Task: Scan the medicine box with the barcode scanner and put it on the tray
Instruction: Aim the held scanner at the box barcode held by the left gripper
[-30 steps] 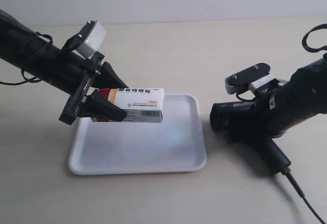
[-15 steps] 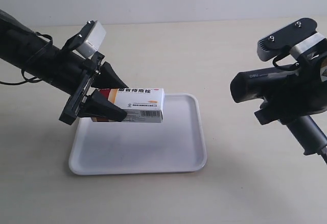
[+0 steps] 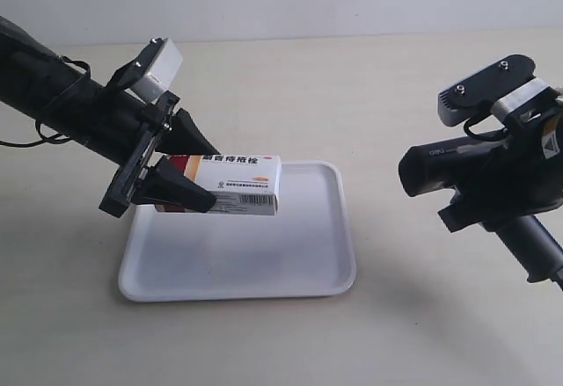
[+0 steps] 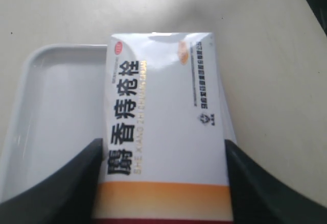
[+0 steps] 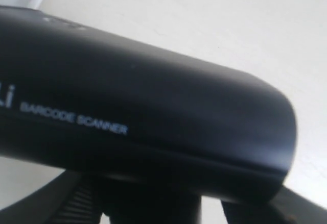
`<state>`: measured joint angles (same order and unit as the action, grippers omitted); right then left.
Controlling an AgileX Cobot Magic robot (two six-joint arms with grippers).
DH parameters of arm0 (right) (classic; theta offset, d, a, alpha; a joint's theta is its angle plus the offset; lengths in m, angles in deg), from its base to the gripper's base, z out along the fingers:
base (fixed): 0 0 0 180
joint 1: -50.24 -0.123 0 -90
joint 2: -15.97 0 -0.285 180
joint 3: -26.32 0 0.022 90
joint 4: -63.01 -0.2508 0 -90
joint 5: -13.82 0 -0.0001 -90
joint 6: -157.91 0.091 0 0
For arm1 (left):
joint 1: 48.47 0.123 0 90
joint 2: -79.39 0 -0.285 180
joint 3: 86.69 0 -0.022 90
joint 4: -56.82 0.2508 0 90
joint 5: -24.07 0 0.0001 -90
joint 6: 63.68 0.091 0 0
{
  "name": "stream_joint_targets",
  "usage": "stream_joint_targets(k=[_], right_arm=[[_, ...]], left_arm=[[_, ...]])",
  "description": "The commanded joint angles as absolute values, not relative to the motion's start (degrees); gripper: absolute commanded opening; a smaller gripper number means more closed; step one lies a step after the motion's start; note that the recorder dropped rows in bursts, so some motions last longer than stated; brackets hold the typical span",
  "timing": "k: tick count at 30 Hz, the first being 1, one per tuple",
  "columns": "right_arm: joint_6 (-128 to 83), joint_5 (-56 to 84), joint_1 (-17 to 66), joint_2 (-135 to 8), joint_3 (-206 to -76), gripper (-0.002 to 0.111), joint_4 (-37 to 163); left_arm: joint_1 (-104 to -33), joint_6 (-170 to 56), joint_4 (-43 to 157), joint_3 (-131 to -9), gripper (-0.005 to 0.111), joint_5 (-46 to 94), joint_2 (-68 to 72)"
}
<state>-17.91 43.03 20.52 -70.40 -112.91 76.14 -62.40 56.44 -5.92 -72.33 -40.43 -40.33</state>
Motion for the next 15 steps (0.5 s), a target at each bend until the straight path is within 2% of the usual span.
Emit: stream_joint_targets(k=[1,15], right_arm=[[-17.44,42.01,20.65,-68.10,-112.89,0.000,77.38],[-18.07,42.54,20.65,-66.55,-112.89,0.000,73.55]], left_arm=[[-62.29,56.49,-5.96,-72.76,0.000,-40.66,-40.22],[-62.29,56.49,-5.55,-74.64,0.000,-42.81,-40.22]])
